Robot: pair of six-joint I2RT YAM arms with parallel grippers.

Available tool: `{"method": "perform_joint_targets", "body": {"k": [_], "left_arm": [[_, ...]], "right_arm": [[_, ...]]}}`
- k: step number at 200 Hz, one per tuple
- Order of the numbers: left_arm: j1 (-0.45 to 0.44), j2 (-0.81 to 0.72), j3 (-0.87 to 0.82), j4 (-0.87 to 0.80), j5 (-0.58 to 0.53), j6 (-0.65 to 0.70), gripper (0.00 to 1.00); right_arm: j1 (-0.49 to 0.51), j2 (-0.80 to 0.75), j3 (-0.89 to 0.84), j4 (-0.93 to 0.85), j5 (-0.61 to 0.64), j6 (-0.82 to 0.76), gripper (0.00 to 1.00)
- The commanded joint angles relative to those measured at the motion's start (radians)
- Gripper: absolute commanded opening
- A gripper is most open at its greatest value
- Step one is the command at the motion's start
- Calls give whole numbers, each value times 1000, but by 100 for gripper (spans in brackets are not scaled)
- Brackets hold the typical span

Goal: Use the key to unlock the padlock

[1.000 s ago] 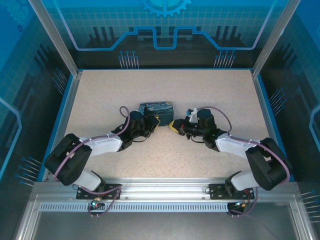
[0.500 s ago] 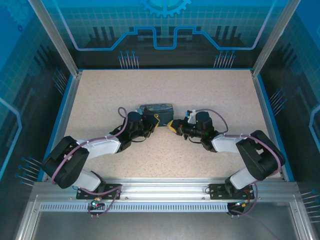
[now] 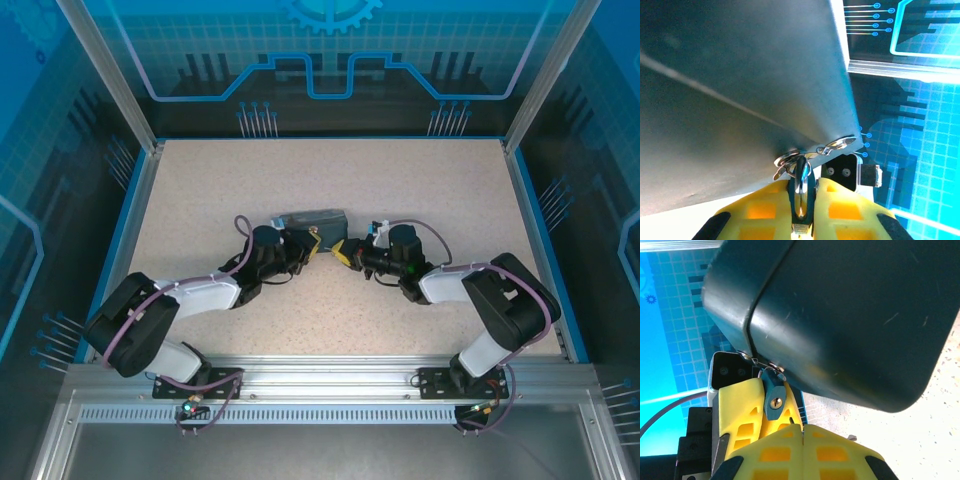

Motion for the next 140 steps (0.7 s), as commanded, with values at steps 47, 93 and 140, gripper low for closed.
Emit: {"method": "perform_joint_targets", "body": {"k": [47, 93, 140], "left_arm": [[6, -10, -33, 100, 18, -40, 0], [7, -16, -40, 100, 6, -43, 0], [0, -31, -63, 124, -54, -62, 0]], "right_arm": [[24, 2, -1, 37, 43, 12, 0], [25, -22, -4, 21, 64, 14, 0], [47, -49, -11, 10, 125, 46, 0]]}}
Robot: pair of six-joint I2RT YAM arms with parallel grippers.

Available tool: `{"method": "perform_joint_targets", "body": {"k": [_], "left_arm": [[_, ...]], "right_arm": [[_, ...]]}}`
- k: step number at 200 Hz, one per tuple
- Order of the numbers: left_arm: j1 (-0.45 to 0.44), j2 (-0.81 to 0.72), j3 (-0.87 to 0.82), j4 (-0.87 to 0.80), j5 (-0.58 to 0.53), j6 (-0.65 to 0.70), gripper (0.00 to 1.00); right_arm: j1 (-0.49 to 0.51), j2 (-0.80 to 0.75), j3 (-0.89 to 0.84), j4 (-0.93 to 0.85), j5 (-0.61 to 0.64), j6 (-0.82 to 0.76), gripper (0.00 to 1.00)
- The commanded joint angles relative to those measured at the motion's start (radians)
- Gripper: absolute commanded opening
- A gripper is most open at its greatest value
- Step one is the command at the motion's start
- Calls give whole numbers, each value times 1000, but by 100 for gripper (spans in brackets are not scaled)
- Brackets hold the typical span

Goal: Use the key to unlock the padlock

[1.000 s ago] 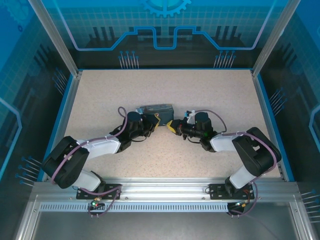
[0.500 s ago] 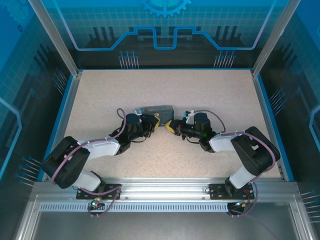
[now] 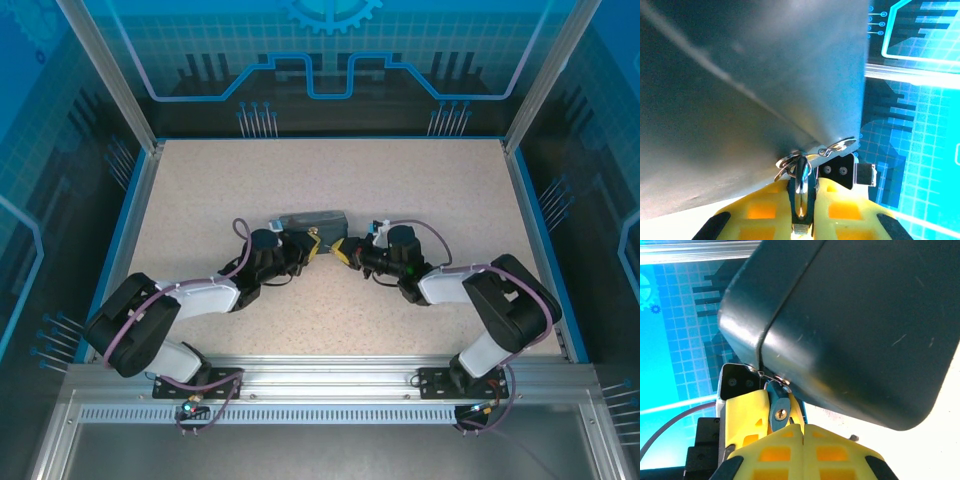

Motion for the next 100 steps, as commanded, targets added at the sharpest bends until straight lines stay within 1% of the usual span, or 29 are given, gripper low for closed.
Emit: {"method": "perform_joint_targets", "body": {"k": [1, 29, 58, 82, 100], "left_arm": [[-1, -31, -27, 59, -49, -30, 0], [-6, -39, -39, 81, -87, -42, 0], [-10, -42, -51, 106, -118, -56, 0], [-9, -41, -52, 114, -118, -61, 0], [-10, -38, -53, 125, -114, -65, 0]], "right_arm": [[28, -36, -11, 7, 59, 31, 0], [63, -73, -25, -20, 143, 59, 0], [101, -126, -38, -88, 228, 75, 0], [118, -151, -31, -140, 257, 75, 0], [121, -143, -24, -135, 256, 72, 0]]}}
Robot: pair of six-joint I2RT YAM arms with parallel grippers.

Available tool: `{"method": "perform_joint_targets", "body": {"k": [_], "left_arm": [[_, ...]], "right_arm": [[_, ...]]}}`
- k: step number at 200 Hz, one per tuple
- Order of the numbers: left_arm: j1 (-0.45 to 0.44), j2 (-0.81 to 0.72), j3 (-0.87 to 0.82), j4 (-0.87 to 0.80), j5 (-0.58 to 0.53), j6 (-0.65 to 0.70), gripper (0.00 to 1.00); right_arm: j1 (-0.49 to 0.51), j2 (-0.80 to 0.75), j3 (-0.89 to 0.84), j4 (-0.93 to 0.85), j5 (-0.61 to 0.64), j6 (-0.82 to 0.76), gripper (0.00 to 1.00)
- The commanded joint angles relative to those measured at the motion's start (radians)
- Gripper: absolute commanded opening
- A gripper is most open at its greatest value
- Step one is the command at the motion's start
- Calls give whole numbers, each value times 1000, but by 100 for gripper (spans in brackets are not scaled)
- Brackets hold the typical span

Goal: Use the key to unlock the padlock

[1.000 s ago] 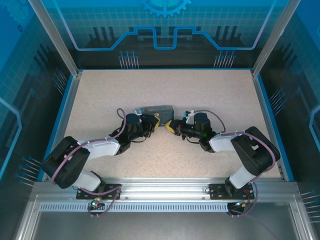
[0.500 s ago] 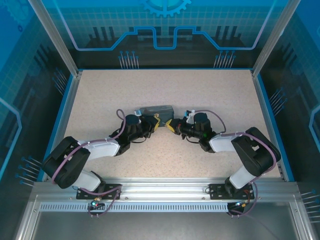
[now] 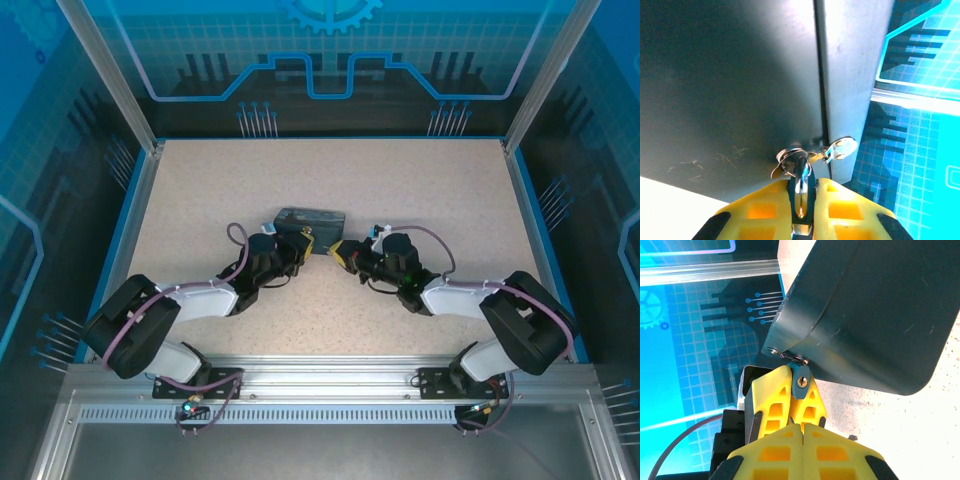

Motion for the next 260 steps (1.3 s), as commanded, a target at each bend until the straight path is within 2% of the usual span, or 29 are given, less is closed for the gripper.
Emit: {"method": "perform_joint_targets", "body": {"k": [1, 75, 119, 260], "left_arm": [[-7, -28, -12, 77, -21, -15, 0], [-8, -21, -6, 97, 23, -16, 0], [-8, 21, -5, 170, 68, -34, 0], [-14, 40, -15, 183, 68, -40, 0]], "right_arm": [[14, -10, 5, -36, 54, 6, 0], [21, 50, 43, 11, 32, 2, 0], [24, 59, 53, 15, 32, 0, 0], [2, 2, 36, -29, 56, -24, 0]]}}
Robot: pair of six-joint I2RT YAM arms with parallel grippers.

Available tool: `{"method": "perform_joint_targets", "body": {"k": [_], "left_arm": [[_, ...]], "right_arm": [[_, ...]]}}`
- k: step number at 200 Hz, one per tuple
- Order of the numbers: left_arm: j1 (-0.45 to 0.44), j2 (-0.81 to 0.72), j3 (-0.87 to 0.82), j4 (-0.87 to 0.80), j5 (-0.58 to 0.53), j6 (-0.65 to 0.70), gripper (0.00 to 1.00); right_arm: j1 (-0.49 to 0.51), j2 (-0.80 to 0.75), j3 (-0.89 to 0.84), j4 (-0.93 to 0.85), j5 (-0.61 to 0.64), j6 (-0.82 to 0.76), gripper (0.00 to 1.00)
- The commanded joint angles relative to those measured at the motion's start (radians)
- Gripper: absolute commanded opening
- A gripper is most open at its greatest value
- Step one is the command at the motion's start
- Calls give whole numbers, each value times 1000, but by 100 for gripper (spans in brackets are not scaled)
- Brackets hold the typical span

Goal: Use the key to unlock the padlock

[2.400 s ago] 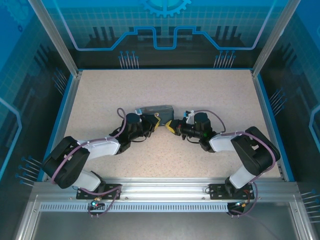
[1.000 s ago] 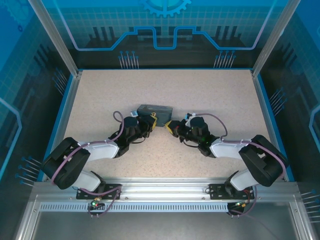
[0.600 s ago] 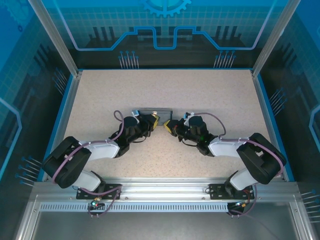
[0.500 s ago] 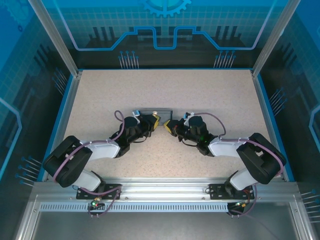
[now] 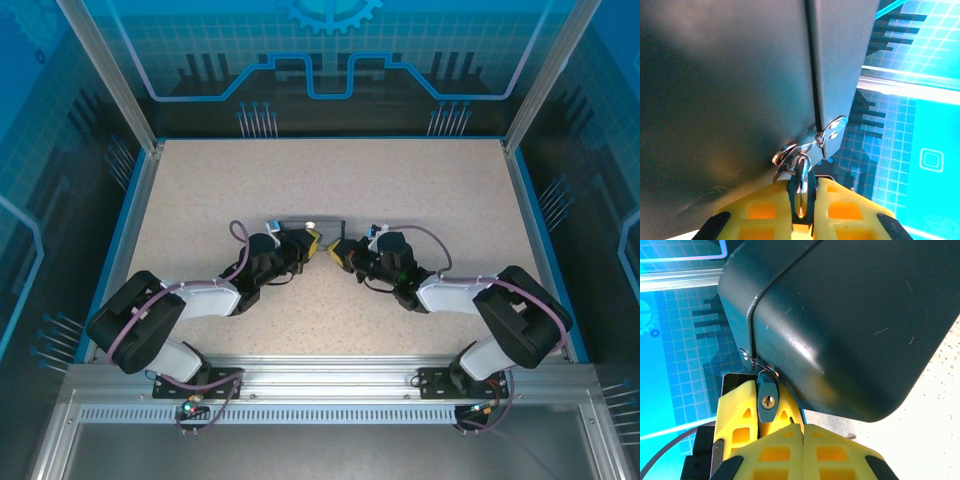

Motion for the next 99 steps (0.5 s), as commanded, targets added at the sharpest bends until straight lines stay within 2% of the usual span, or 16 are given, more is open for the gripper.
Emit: {"method": "perform_joint_targets", "body": {"k": [1, 99], "left_arm": [[-7, 7, -15, 65, 15, -11, 0], [-6, 3, -16, 64, 16, -8, 0]], "right_arm": [[-6, -43, 7, -22, 30, -24, 0], [-16, -26, 38, -25, 21, -30, 0]]}}
